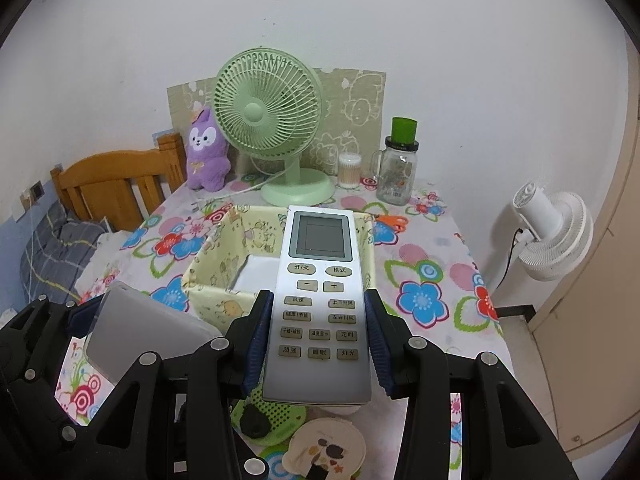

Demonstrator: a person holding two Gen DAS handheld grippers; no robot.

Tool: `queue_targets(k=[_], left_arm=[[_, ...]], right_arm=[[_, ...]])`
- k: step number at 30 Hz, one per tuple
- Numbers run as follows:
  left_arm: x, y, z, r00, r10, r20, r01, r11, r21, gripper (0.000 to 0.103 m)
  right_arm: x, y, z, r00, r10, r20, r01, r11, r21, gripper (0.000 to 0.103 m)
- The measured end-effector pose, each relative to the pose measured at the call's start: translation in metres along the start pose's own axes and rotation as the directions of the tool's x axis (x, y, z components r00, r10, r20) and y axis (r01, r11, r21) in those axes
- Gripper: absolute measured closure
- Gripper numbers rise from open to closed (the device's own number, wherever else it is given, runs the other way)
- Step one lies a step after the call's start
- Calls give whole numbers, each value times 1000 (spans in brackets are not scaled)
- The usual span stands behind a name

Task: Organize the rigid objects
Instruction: 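Carry the clear box and white remote toward the fabric storage box with both tools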

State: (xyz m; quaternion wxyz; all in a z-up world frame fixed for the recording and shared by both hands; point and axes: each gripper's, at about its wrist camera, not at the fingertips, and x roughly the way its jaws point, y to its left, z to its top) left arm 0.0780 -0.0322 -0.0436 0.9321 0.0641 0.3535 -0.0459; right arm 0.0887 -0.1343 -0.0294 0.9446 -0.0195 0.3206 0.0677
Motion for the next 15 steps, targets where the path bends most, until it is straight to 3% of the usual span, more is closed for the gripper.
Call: queue_targets(k=[15], left_arm=[[27,3,29,1000,-1,7,1,1000,-8,14]], right_arm=[[28,-8,25,1000,-15,6,15,1000,19,56]])
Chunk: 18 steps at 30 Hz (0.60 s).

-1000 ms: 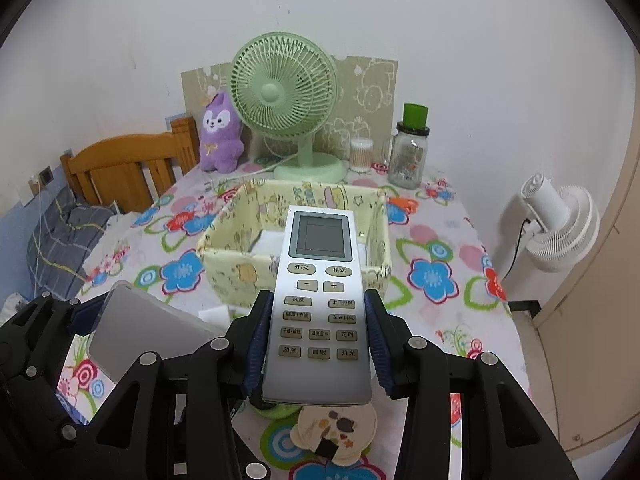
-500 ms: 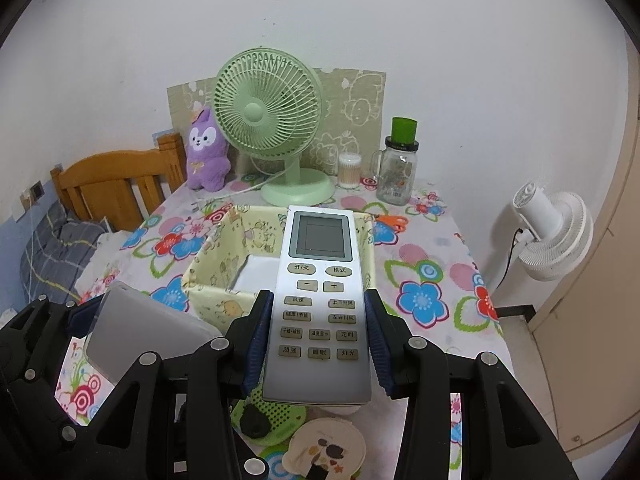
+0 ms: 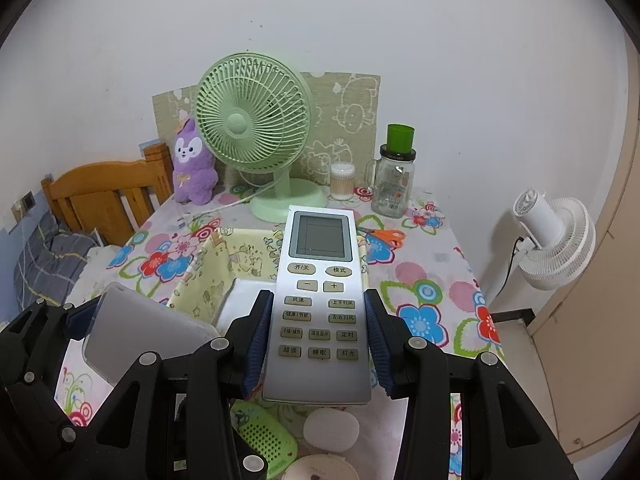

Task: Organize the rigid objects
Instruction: 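Carry the clear box and white remote toward the fabric storage box with both tools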

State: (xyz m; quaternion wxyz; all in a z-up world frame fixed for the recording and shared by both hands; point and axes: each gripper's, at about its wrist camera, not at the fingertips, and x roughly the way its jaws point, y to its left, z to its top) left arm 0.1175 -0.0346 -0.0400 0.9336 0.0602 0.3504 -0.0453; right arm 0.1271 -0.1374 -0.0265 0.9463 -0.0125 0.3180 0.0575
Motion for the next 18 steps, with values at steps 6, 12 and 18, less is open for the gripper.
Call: queue_targets(k=[6,12,18], left_arm=[[18,0,8,1000,0,-13,1,1000,15,14],[39,2,18,999,-16,-33,16,1000,16,14],[63,6,25,998,-23,-61,23,1000,0,14]], right_arm=[[18,-3,5,1000,-9,-12,9,1000,16,56],[38,-6,12,1000,-15,-27,16,999,40,56],[60,-8,16,999,-22,-48,24,998,52,56]])
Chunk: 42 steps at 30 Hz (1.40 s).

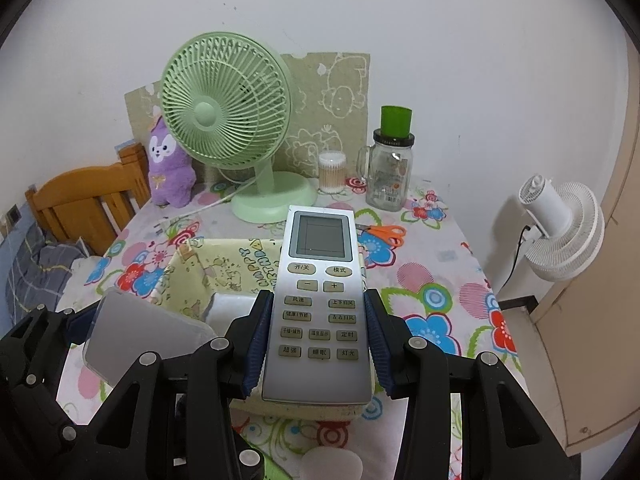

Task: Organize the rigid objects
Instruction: 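Carry the clear box and white remote toward the fabric storage box with both tools, then lower the clear box and remote into the fabric box and open both tools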

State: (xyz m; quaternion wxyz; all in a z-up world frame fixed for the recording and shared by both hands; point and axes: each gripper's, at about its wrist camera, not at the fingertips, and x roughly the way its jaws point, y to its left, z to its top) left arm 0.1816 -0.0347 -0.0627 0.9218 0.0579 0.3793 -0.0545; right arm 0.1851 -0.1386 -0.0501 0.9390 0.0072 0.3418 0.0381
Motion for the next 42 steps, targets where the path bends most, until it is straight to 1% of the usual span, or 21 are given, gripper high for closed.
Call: queue_targets(k=[5,8,12,16,21,24,26,28,31,34,38,39,41,42], left_arm=[[18,3,3,999,-23,-23,23,1000,-18,14],[29,5,3,998,-37,-47,36,999,-29,14],[40,6,3,998,-33,-58,30,999,-41,14],[52,9,1,997,-24,-78,20,999,-47,14],[60,10,-1,996,-18,-83,14,999,-44,14],[65,7,-2,995,-21,-99,18,999,-32,14],[64,6,-4,995,-20,-96,17,999,-28,13],[63,5,-4,995,-21,-94,19,999,-29,9],[62,4,-6,993,-47,-106,45,999,-26,3],[60,3,-7,991,-63,-119,60,998,-23,1],[54,2,-7,992,-46,-118,45,999,-14,1],[52,2,-7,993,-40,-115,39,999,-12,1],[47,2,-8,993,-39,-108,38,999,-15,0],[45,1,-8,994,-40,-106,39,999,-17,0]], right_arm=[[16,0,2,1000,4,-21,-3,1000,11,56],[27,-2,2,999,21,-49,-20,1000,24,56],[42,-4,1,996,38,-81,-35,998,44,56],[54,-3,-1,995,20,-100,-16,999,41,56],[67,-2,-3,993,23,-120,-17,999,51,56],[68,0,-5,993,1,-119,3,999,35,55],[67,0,-6,993,-7,-116,10,1000,28,55],[67,0,-7,993,-6,-118,10,1000,29,55],[66,1,-7,992,-13,-125,15,1000,16,55],[63,0,-8,992,1,-125,0,1000,6,54],[59,-2,-10,990,12,-138,-10,1000,20,53],[58,-2,-10,990,13,-142,-10,1000,22,53],[56,-2,-10,989,24,-149,-21,999,25,45],[53,-1,-10,988,33,-148,-29,999,28,43]])
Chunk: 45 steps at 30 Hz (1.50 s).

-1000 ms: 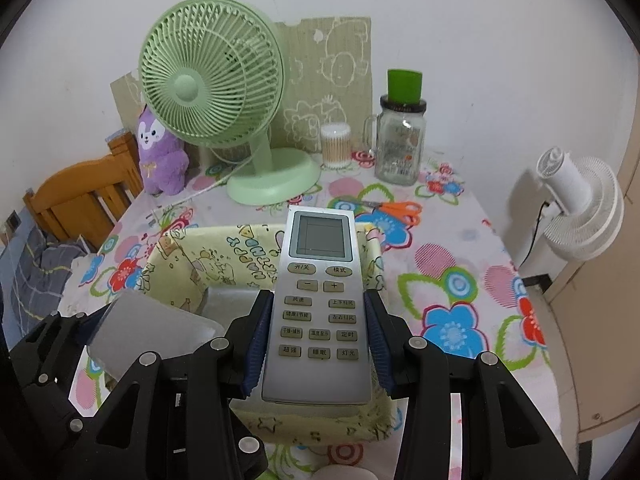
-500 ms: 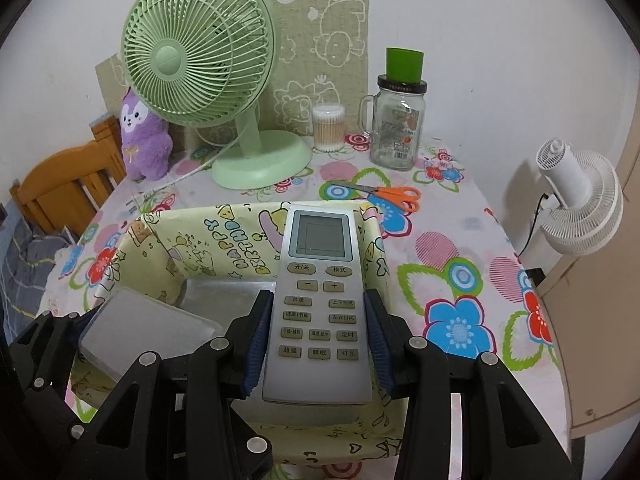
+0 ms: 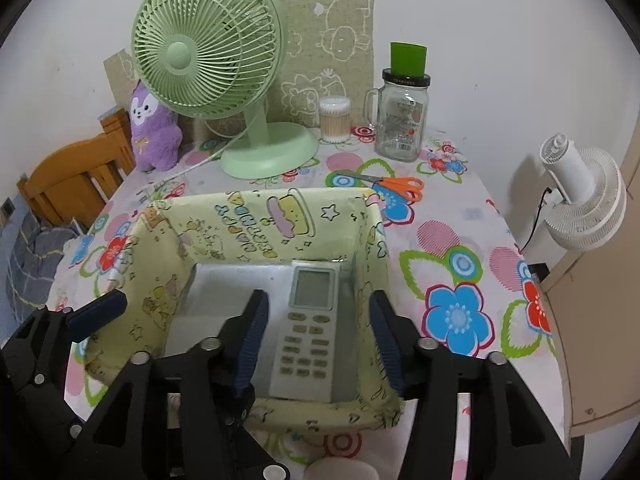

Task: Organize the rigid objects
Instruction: 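Lower the clear box and remote into the fabric box and open both tools, then withdraw both tools back toward the remaining objects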

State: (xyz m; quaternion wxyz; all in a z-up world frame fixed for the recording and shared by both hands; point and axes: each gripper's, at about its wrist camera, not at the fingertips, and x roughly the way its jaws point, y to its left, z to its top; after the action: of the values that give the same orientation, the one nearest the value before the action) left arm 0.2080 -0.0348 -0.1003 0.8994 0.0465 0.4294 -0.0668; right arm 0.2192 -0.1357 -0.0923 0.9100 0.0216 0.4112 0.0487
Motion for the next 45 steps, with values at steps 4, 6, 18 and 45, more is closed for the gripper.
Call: queue_targets(k=[4,6,18,45], left_arm=[[-10,1,-3,1000,2,6,-2,1000,-9,0],[-16,2,-5,1000,11,12,-11,1000,-12,0],[-60,-3,-19,997,20,68,-19,1000,-12,0],[-122,-2,-70,993,-12,116,21,997,-74,0]], right_arm=[[-13,4,-3,1000,-5,21,5,1000,-9,31],[-21,6,-5,999,-23,41,24,1000,-18,23],[-68,8,-19,996,-15,86,17,1000,-19,19],[-147,4,-73,978,-64,199,64,998,4,20]])
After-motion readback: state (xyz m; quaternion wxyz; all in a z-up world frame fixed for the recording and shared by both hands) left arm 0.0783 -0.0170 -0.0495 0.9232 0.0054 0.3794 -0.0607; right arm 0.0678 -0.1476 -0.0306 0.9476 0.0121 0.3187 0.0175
